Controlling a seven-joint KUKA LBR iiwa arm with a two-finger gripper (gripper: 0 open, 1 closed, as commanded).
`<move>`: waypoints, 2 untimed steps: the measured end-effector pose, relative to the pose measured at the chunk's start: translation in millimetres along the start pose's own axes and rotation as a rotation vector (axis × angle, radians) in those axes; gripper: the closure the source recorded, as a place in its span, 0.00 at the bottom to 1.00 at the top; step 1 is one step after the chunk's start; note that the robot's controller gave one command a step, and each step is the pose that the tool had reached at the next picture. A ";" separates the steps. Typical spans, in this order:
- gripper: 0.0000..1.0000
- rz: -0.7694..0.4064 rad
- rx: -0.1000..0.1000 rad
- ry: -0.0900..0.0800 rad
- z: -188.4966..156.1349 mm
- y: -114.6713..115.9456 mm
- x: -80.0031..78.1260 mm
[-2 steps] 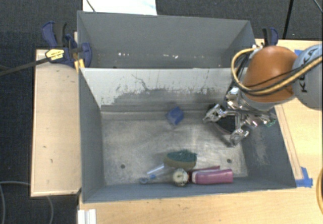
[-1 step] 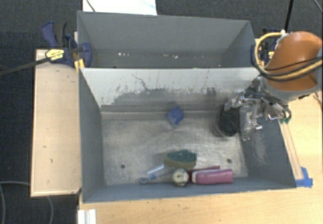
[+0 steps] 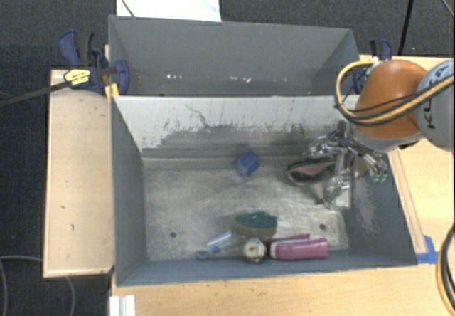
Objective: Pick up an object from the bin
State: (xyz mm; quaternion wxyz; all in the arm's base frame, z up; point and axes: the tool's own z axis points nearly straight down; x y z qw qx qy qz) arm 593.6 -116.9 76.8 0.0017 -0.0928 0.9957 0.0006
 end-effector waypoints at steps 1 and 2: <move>1.00 0.005 0.003 -0.003 -4.1 -2.4 -0.2; 1.00 -0.390 0.006 -0.006 -233.7 24.9 21.5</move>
Offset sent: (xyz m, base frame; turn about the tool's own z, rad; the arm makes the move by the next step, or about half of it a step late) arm 0.0000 0.0000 0.0000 0.0000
